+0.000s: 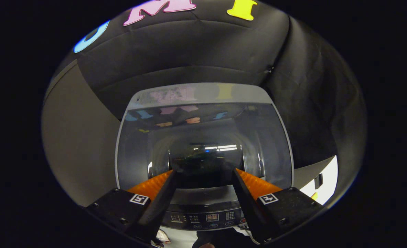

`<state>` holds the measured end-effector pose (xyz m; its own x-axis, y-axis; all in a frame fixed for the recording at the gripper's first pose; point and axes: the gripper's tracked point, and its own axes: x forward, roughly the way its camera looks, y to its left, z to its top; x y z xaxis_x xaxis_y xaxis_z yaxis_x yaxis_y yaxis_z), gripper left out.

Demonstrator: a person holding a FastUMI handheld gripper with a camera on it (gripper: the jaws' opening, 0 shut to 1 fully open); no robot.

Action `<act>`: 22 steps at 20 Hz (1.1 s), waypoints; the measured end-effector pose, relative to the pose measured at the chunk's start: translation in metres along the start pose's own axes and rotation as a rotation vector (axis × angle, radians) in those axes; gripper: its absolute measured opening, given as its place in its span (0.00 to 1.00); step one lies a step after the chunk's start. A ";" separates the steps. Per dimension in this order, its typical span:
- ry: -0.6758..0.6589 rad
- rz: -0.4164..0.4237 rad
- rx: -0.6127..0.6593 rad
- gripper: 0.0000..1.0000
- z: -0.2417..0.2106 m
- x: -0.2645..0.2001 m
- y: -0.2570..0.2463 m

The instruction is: Put the clothes into the washing machine and then close the washing machine lid.

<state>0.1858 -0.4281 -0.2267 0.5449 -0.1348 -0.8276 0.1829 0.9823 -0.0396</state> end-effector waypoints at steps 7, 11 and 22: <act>0.006 0.023 0.024 0.99 -0.007 0.000 -0.002; -0.088 0.039 0.029 1.00 0.019 -0.035 -0.002; -0.575 0.135 0.029 0.99 0.131 -0.219 0.002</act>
<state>0.1738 -0.4140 0.0279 0.9194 -0.0650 -0.3879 0.0984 0.9929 0.0669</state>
